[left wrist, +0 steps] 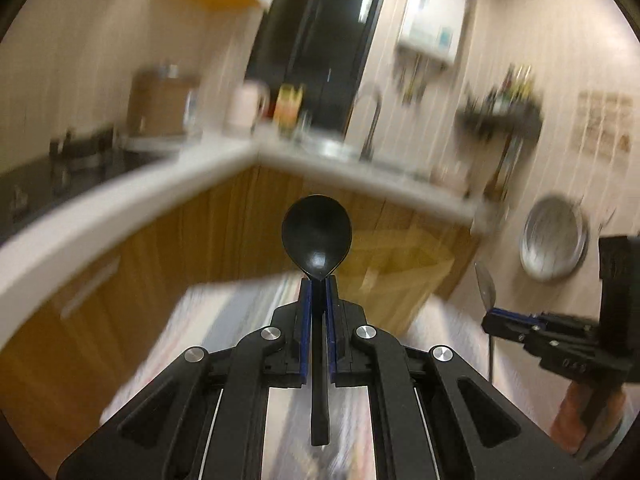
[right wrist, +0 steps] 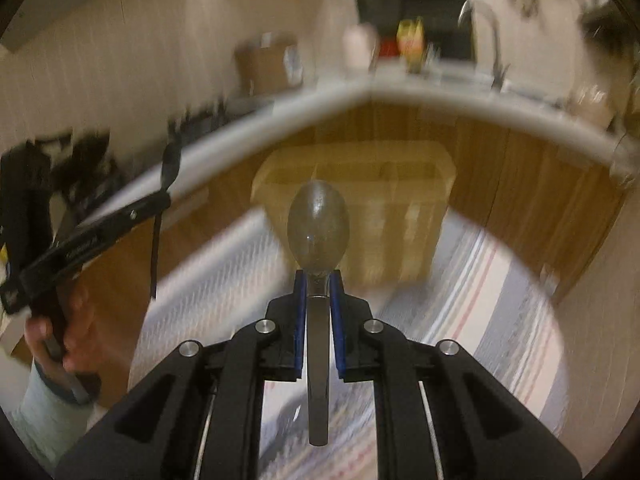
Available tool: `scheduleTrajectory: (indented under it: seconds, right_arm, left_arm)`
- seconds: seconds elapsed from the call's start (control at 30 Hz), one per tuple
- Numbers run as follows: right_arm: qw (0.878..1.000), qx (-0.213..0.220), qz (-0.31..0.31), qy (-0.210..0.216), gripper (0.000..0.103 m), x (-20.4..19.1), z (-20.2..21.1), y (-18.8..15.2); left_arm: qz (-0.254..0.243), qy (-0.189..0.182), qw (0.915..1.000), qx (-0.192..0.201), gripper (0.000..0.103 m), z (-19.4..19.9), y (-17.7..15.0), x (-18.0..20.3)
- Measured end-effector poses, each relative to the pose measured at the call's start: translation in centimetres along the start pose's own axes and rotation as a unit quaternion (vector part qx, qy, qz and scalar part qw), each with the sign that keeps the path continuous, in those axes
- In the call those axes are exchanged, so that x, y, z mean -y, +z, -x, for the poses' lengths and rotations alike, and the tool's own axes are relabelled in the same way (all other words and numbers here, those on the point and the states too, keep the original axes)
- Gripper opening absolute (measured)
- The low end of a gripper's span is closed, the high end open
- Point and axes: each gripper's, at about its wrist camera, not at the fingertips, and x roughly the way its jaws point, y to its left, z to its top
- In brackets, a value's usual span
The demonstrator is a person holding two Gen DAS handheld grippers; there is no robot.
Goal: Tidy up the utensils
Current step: 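Lift the black spoon with the left tool while the right tool lifts the clear spoon, then lower both spoons into the beige caddy and open both tools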
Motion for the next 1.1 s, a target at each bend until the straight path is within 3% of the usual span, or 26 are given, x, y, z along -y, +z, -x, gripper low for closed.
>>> scheduleTrajectory:
  seconds: [0.13, 0.23, 0.37, 0.5, 0.73, 0.93, 1.1]
  right_arm:
    - [0.996, 0.086, -0.004, -0.036, 0.009, 0.6, 0.8, 2.7]
    - [0.990, 0.129, -0.022, -0.050, 0.009, 2.3, -0.3, 4.6]
    - [0.985, 0.155, -0.062, -0.045, 0.009, 6.5, -2.7, 6.5]
    - [0.983, 0.157, -0.089, -0.041, 0.009, 8.6, -5.6, 7.9]
    - [0.980, 0.166, -0.064, -0.084, 0.010, 8.8, -9.7, 7.1]
    - [0.982, 0.152, -0.061, -0.090, 0.010, 9.5, -11.6, 6.0]
    - [0.984, 0.144, -0.059, -0.088, 0.010, 9.8, -11.9, 5.1]
  left_arm:
    - [0.006, -0.009, 0.9981, 0.060, 0.004, -1.4, 1.9, 1.9]
    - [0.011, -0.027, 0.9973, 0.067, 0.004, -4.2, 2.7, 2.9]
    - [0.015, -0.040, 0.9971, 0.063, 0.004, -7.0, 3.3, 3.2]
    - [0.012, -0.045, 0.9970, 0.062, 0.004, -9.5, 3.0, 2.7]
    - [0.028, -0.032, 0.9972, 0.062, 0.004, -12.2, 1.7, 0.9]
    - [0.025, 0.002, 0.9960, 0.085, 0.004, -13.3, 0.5, 0.2]
    - [0.026, 0.004, 0.9974, 0.068, 0.005, -14.0, -0.1, -0.1]
